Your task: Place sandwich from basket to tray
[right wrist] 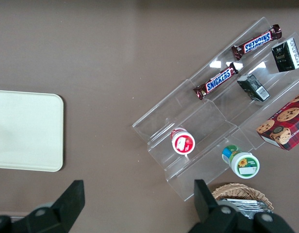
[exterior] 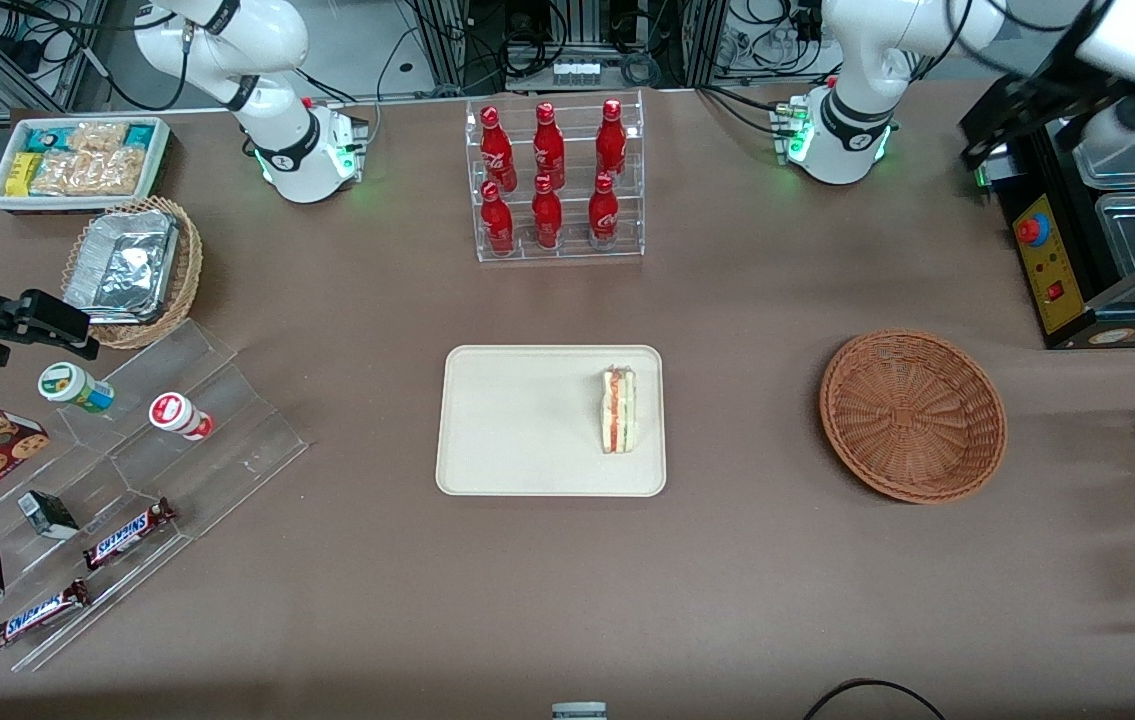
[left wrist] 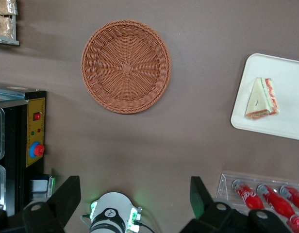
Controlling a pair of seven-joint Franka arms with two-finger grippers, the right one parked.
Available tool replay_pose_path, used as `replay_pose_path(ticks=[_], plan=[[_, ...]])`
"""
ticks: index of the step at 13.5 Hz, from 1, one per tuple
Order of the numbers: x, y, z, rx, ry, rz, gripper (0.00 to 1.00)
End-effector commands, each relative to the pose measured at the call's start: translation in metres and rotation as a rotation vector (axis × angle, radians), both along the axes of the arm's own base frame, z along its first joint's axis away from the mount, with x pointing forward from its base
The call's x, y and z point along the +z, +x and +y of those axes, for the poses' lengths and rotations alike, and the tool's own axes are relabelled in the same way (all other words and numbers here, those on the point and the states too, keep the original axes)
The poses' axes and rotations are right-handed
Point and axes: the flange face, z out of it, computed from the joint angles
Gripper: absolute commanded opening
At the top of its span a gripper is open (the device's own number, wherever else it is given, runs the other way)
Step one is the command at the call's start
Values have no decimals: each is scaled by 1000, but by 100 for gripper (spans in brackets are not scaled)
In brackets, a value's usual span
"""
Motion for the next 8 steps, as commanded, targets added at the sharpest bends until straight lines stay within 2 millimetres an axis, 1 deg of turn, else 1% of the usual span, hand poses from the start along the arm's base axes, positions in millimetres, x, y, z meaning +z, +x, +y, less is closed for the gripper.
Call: replay_pose_path(ticks=[1, 3, 5, 6, 7, 8], plan=[[-1, -17, 15, -20, -34, -5, 100], [-5, -9, 17, -13, -31, -10, 100], [-8, -1, 36, 23, -29, -9, 100], [-16, 6, 35, 23, -14, 6, 100], [-14, 9, 31, 21, -5, -4, 100], [-18, 15, 35, 36, -9, -4, 100]])
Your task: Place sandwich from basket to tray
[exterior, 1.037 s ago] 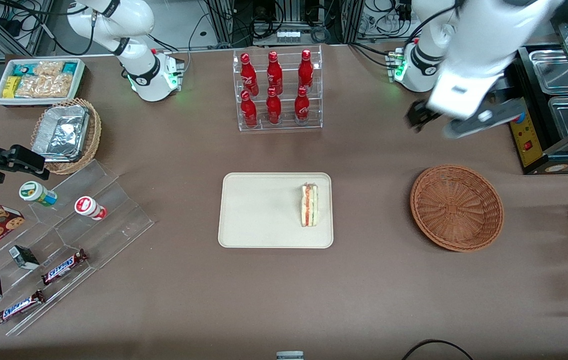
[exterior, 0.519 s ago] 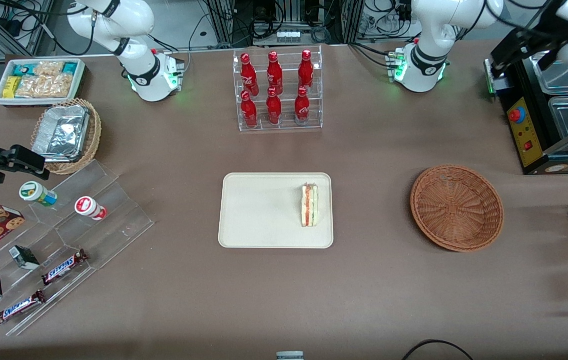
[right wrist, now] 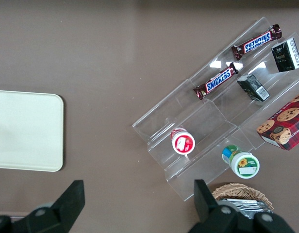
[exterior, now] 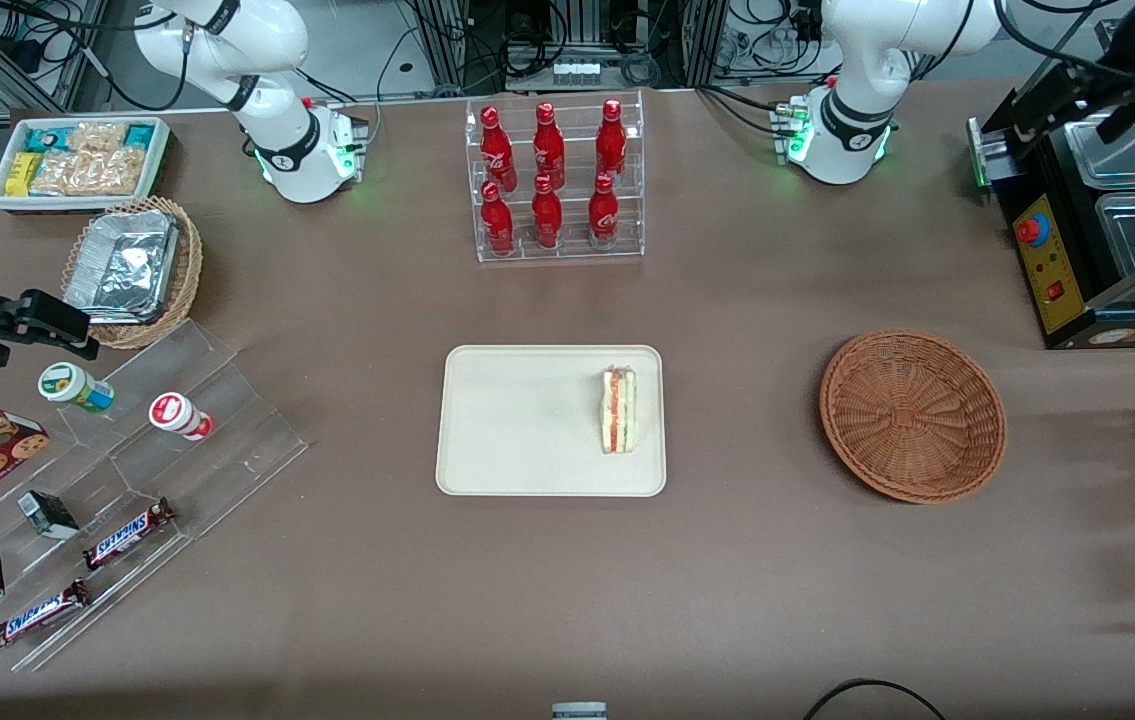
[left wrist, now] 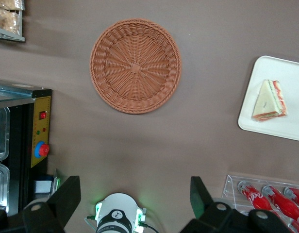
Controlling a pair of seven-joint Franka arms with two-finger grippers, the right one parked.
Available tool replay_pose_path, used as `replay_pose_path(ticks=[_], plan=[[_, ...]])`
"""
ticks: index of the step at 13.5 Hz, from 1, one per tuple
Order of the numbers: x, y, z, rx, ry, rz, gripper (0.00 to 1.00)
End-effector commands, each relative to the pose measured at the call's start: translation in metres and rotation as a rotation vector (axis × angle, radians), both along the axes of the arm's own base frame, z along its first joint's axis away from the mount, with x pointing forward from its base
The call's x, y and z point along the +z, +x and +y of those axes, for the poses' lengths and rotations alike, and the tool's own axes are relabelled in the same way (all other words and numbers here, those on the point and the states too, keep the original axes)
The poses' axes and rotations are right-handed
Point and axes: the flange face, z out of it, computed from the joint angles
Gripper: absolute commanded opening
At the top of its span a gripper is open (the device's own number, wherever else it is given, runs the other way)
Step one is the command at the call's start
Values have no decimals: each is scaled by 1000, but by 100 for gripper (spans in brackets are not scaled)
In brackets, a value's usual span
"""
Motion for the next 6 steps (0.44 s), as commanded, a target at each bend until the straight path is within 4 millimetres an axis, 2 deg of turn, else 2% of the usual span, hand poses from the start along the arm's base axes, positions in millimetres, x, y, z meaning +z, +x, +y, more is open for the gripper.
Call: replay_pose_path(ticks=[1, 3, 6], plan=[[-7, 15, -2, 4, -5, -2, 100], [-14, 28, -10, 1, -8, 10, 100], [-14, 31, -12, -3, -11, 10, 100]])
